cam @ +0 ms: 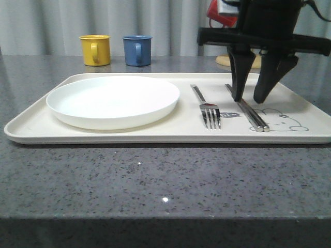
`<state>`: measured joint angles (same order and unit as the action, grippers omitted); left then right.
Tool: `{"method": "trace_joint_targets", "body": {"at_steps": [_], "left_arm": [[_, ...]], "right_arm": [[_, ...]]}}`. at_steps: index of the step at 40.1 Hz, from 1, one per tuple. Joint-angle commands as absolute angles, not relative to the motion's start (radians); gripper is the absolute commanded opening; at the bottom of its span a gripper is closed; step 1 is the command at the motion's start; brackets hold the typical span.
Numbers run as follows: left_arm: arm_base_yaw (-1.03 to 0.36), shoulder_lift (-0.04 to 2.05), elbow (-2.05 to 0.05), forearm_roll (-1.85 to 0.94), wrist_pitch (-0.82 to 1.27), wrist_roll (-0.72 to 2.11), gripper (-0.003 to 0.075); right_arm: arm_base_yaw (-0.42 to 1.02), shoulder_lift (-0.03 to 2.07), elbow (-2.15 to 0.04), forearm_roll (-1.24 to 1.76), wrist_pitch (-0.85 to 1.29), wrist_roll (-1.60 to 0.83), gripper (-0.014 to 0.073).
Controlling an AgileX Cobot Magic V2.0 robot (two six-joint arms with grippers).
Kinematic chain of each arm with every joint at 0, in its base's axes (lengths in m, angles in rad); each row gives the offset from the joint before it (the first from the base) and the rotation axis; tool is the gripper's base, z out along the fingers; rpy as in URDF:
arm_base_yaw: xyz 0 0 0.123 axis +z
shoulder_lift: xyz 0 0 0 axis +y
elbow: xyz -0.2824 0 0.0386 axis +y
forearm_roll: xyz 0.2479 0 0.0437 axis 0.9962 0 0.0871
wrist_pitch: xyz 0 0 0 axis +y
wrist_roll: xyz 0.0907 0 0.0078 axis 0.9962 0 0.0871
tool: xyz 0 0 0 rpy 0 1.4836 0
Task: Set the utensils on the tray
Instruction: 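Place the chopsticks on the tray beside the fork and release, then grasp the steel spoon on the table with the right gripper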
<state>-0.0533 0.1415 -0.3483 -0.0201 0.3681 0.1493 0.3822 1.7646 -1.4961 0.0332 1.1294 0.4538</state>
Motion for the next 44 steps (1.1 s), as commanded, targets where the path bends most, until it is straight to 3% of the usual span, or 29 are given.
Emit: {"method": "trace_joint_targets", "body": {"at_steps": [1,9,28,44], "left_arm": [[-0.052,0.153,-0.375,-0.03,0.285,0.143,-0.0018],[-0.052,0.153,-0.375,-0.03,0.285,0.143,-0.0018],[-0.052,0.153,-0.375,-0.03,0.286,0.143,-0.0018],[-0.052,0.153,-0.375,-0.03,0.286,0.143,-0.0018]], "right_arm": [[0.36,1.674,-1.581,-0.027,1.147,0.443,0.0351],[0.249,1.643,-1.7,-0.169,1.338,0.297,0.0351],[-0.151,1.672,-1.693,-0.083,1.334,-0.041,0.0351],[-0.234,1.812,-1.693,0.028,1.313,-0.157,0.0349]]}}
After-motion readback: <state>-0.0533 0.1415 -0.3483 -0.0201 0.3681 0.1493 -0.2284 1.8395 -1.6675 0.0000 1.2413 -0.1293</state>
